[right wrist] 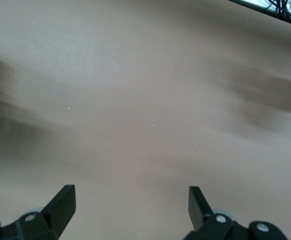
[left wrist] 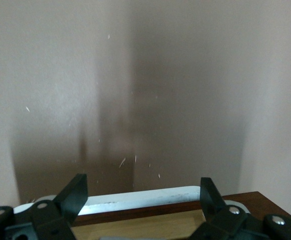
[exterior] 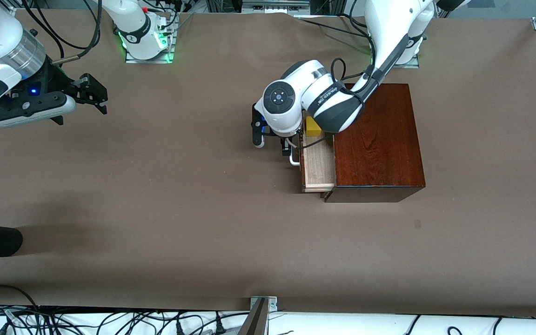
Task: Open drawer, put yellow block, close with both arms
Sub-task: 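Push the drawer shut into the box with the left gripper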
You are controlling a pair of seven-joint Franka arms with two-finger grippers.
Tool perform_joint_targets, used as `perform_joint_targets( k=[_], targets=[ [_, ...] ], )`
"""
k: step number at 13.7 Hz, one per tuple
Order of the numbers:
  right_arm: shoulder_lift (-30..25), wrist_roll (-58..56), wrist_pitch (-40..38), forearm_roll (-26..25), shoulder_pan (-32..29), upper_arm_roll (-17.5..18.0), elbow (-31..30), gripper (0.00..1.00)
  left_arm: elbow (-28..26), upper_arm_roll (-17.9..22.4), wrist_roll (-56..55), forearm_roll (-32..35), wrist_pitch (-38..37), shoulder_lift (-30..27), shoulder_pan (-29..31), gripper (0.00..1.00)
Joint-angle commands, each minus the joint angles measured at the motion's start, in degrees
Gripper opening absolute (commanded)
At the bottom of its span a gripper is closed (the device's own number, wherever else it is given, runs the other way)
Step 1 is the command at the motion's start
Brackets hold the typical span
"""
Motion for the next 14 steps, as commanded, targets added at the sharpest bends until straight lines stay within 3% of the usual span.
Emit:
perform_joint_targets(
  k=[1,5,11,14],
  targets=[
    [-0.2,0.2,0.7,0.3,-0.1,-0.1,0.0,1.0,1.0,0.5,0.7,5.3,-7.7,-0.2,1.2,1.0],
    [-0.1,0.2,1.2,0.4,-0.1,-0.1,0.0,1.0,0.9,0.5,0.8,6.6,-14.0,-0.6,3.4,1.0],
    [0.1,0.2,0.7,0.4,-0.1,-0.1,0.0,1.0,1.3,0.5,0.9,6.4,-14.6,-1.3,5.1,1.0],
    [0.1,0.4,0.6,0.4,0.0,-0.1,0.0,1.0,5.1,-0.5,-0.2,0.9,-14.2,-4.1,5.0,1.0]
  ],
)
